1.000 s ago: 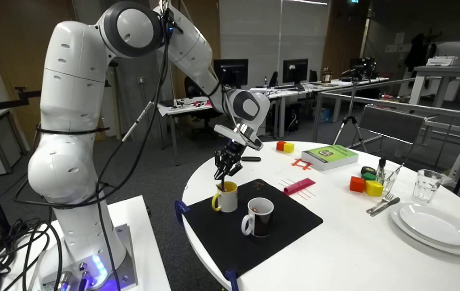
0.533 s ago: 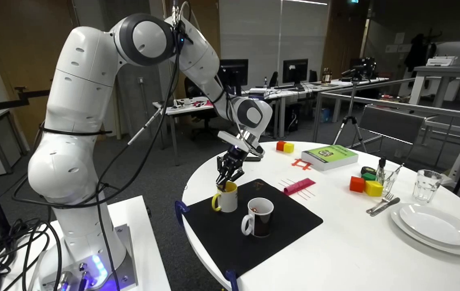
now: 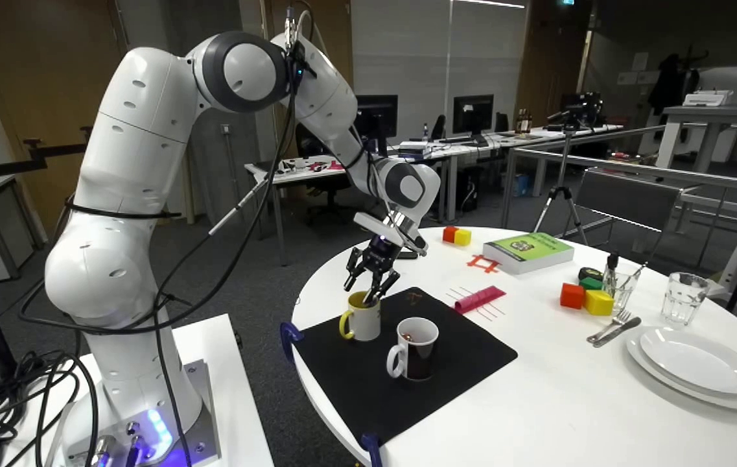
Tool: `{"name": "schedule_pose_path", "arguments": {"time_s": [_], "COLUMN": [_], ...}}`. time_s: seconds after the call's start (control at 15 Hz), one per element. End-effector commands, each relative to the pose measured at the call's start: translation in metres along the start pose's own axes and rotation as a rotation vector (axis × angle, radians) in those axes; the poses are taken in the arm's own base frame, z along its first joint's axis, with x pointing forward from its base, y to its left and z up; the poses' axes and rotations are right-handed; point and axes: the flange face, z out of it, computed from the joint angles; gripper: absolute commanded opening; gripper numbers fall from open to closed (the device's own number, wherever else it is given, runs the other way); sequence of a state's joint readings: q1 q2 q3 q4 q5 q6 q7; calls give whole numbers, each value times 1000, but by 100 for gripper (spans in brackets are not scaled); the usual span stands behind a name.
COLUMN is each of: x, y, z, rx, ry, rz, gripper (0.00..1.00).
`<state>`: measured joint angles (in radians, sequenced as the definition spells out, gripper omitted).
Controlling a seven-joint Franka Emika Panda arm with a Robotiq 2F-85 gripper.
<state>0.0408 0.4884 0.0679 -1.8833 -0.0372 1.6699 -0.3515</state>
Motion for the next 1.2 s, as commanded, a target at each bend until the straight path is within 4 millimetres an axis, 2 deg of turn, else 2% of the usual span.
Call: {"name": "schedule_pose_path", "arguments": {"time_s": [0.0, 0.07, 0.13, 0.6, 0.87, 1.13], "x": [-16, -23, -29, -73, -98, -117], "y": [1, 0, 0, 3, 23, 61], "z": [-25, -32, -39, -78, -81, -67], "rx": [-9, -10, -13, -76, -93, -64], "ry": [-4, 9, 20, 139, 177, 239], "rz": [14, 13, 12, 68, 138, 215], "gripper": [92, 98, 100, 100, 100, 100]}}
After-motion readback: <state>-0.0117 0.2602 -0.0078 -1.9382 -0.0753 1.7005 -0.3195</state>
